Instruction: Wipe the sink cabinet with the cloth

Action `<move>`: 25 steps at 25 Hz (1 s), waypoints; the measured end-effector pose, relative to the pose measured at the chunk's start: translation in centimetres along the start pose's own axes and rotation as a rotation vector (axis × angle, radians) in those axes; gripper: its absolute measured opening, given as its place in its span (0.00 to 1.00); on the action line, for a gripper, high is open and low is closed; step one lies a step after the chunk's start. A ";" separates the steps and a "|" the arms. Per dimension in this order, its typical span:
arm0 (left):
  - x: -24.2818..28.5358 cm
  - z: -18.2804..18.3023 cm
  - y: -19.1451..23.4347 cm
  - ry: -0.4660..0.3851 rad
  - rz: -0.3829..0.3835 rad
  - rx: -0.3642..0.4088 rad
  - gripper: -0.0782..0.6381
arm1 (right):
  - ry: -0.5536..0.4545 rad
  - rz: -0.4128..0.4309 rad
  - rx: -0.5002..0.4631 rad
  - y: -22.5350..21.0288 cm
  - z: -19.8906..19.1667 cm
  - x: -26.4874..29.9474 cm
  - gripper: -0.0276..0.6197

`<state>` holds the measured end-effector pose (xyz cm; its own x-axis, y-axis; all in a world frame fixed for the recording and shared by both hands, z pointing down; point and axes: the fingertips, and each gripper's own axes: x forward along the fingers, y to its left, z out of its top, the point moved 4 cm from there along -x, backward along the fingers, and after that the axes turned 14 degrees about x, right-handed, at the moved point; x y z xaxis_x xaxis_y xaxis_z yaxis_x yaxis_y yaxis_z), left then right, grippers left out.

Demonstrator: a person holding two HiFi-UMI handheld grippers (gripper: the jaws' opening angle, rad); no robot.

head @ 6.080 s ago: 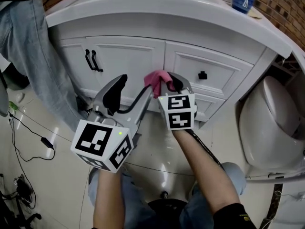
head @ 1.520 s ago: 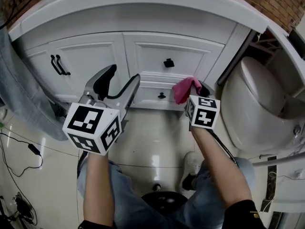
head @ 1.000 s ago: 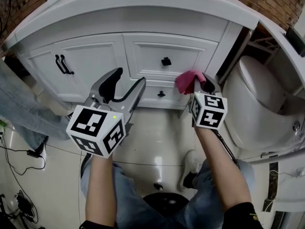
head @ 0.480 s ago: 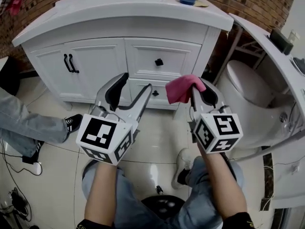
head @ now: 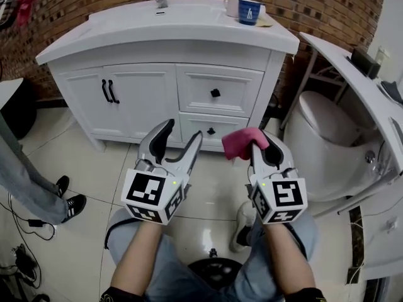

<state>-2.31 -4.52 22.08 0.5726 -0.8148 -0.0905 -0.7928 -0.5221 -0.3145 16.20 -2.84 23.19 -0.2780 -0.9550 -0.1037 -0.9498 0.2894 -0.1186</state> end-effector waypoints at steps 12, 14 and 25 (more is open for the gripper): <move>0.0 -0.6 -0.9 0.022 -0.017 0.002 0.48 | -0.023 0.005 0.033 0.1 0.6 -0.1 0.09; 0.1 -0.5 -1.0 0.020 -0.019 0.003 0.48 | -0.037 0.015 0.045 0.1 0.7 -0.1 0.09; -0.1 -0.2 -1.0 0.013 -0.024 0.000 0.48 | -0.024 0.022 0.050 0.3 0.1 0.2 0.09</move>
<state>-1.64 -3.95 22.61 0.5890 -0.8051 -0.0704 -0.7786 -0.5420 -0.3162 15.90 -2.90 23.00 -0.2947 -0.9466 -0.1309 -0.9349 0.3140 -0.1656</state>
